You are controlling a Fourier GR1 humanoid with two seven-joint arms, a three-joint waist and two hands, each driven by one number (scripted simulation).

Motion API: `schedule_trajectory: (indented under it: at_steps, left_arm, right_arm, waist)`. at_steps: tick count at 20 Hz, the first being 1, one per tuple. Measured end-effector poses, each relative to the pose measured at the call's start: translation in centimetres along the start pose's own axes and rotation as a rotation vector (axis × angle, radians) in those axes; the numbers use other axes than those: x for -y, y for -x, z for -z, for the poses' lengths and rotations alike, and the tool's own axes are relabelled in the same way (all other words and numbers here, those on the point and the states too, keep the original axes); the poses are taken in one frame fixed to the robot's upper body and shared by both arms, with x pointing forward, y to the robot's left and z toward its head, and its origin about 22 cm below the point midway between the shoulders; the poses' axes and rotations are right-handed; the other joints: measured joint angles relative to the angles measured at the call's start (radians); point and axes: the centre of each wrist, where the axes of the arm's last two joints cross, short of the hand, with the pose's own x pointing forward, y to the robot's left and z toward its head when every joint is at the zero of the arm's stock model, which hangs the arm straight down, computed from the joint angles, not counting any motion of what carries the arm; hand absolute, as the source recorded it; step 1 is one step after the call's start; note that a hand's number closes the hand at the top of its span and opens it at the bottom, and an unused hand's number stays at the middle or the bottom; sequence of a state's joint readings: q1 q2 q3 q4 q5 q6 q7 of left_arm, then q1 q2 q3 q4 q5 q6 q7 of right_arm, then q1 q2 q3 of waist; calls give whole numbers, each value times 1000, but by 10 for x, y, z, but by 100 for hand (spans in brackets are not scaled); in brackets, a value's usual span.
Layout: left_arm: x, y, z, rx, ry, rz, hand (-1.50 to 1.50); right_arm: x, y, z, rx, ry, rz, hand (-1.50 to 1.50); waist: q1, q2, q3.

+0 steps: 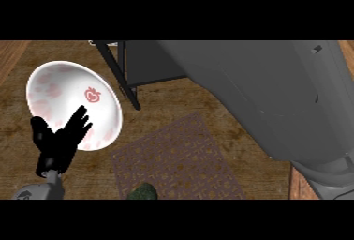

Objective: Pick the sweet potato from the placemat and place it in the tiered shelf

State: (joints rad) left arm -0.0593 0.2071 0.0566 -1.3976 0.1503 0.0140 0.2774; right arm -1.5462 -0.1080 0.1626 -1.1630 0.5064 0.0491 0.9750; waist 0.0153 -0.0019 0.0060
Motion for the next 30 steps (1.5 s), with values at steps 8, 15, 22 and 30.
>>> schedule_trajectory:
  at_steps: [8,15,22,30]
  left_arm:
    - [3,-2,2,4,8,5,0]
    - [3,-3,2,5,11,7,0]
    - [3,-5,5,10,24,8,0]
    - [7,-7,4,10,27,12,0]
  right_arm:
    - [-9,20,37,1,-65,-71,150]
    - [-23,51,63,-4,-61,-104,150]
    - [-39,65,78,1,-34,-122,150]
    - [-39,73,88,43,-41,-101,150]
  waist:
    - [7,4,0]
    - [11,6,0]
    - [20,9,0]
    - [24,11,-2]
